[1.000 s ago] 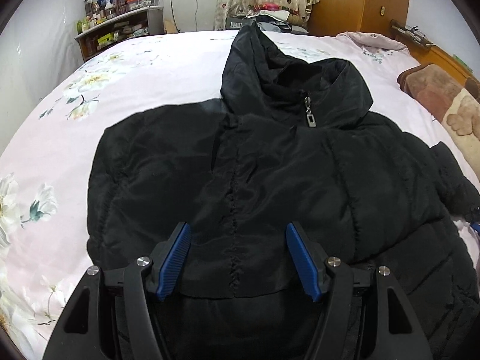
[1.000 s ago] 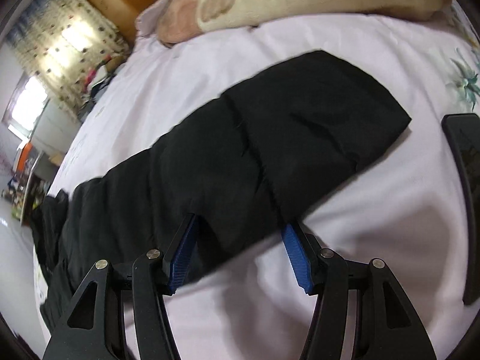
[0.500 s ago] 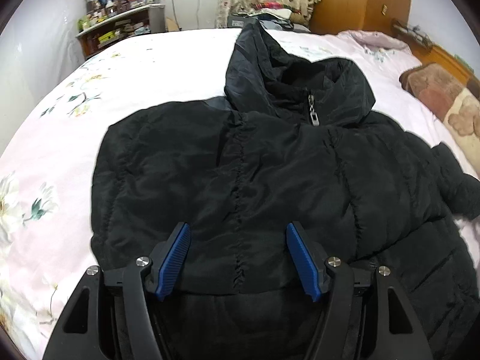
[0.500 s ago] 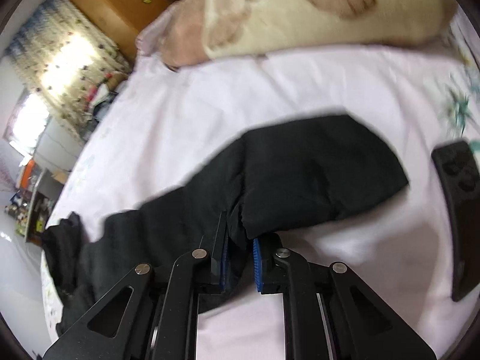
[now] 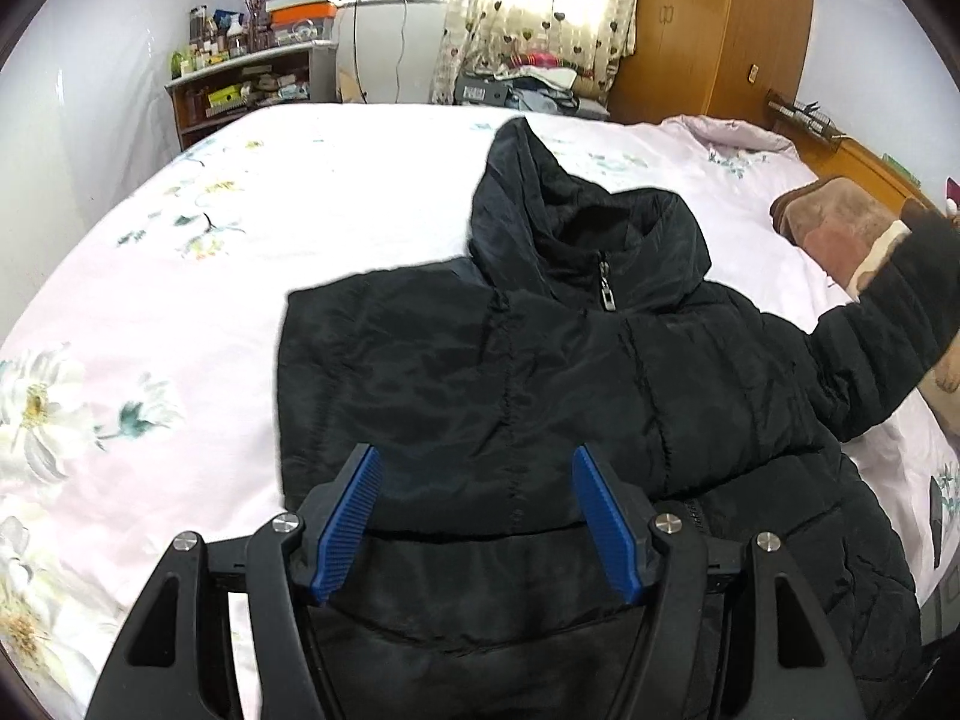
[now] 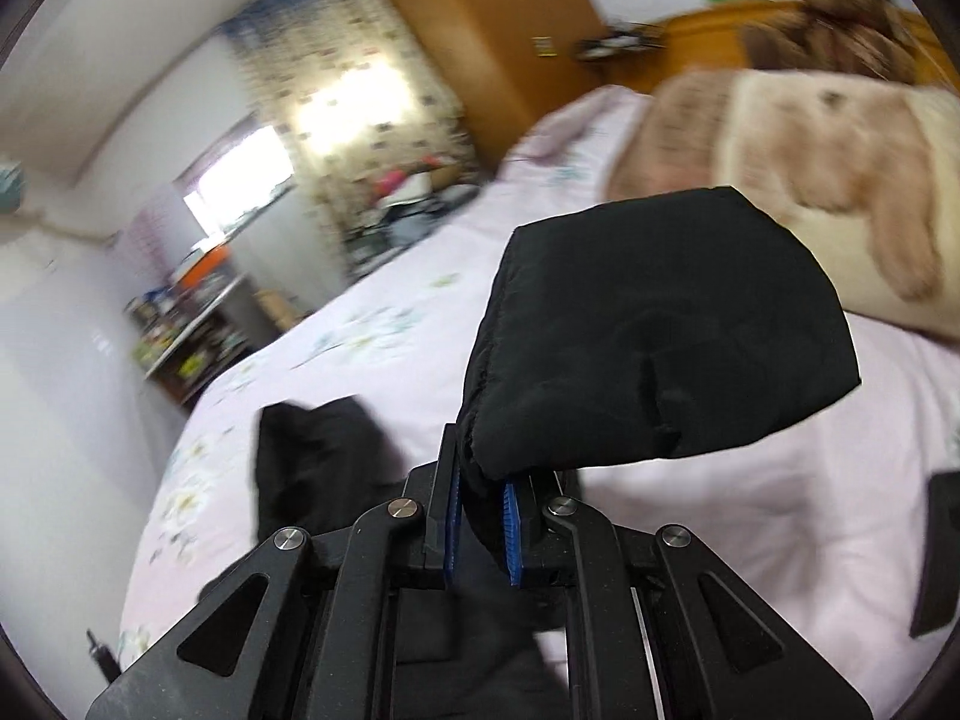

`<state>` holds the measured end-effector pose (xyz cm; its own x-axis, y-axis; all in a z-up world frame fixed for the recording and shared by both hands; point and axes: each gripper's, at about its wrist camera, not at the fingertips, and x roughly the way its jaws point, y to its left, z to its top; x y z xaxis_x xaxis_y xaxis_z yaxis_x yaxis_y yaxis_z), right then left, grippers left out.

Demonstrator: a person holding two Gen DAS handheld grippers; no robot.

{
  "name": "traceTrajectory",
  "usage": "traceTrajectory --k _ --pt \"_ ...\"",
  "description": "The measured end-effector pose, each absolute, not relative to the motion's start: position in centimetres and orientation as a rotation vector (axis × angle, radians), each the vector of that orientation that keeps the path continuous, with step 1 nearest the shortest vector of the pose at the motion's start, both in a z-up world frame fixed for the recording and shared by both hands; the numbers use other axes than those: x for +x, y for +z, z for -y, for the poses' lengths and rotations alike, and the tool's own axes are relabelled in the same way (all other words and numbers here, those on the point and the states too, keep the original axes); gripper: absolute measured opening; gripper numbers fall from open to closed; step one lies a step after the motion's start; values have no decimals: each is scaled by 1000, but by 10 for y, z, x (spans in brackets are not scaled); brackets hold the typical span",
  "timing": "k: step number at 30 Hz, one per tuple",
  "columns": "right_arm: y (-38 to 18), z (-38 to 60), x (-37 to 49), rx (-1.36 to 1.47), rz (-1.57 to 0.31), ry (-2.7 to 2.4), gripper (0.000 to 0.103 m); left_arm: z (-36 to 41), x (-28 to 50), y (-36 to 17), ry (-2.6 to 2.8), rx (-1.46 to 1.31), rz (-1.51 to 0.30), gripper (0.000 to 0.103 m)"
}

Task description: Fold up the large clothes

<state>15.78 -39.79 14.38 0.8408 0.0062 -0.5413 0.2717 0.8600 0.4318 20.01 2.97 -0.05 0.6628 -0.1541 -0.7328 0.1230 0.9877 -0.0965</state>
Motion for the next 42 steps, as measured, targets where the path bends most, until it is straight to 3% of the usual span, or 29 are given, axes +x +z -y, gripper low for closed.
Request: traceTrajectory --k 7,16,19,21,22,23,30,32,38,39,40,41,42 --pt "133 300 205 440 -640 64 12 -55 198 2 -134 -91 -814 69" --pt "30 186 262 318 -887 210 12 -74 189 -15 -110 -150 -844 68" --pt "-6 162 272 283 -989 242 19 -77 187 -16 -110 -164 -847 68" --pt "-24 152 269 301 -1033 273 35 -79 186 -13 -111 -171 -842 68" --pt "-27 150 268 318 -1023 299 50 -81 187 -11 -113 -177 -839 69" --pt "-25 150 261 322 -1010 318 57 -81 187 -9 -117 -184 -835 69" --pt "4 155 236 333 -911 440 58 -68 200 7 -179 -247 -818 70" --pt "11 169 230 344 -876 428 58 -57 212 7 -220 -264 -822 76" --pt "5 238 220 353 -868 236 58 -7 269 -31 -316 -253 -950 77" --pt "2 251 219 363 -870 197 58 1 277 -40 -309 -240 -980 76" --pt "-1 263 218 367 -868 165 58 7 281 -46 -317 -236 -997 59" --pt "-1 270 217 363 -865 144 58 12 284 -49 -332 -234 -1002 32" --pt "-2 279 216 350 -863 108 58 15 282 -48 -310 -211 -994 24"
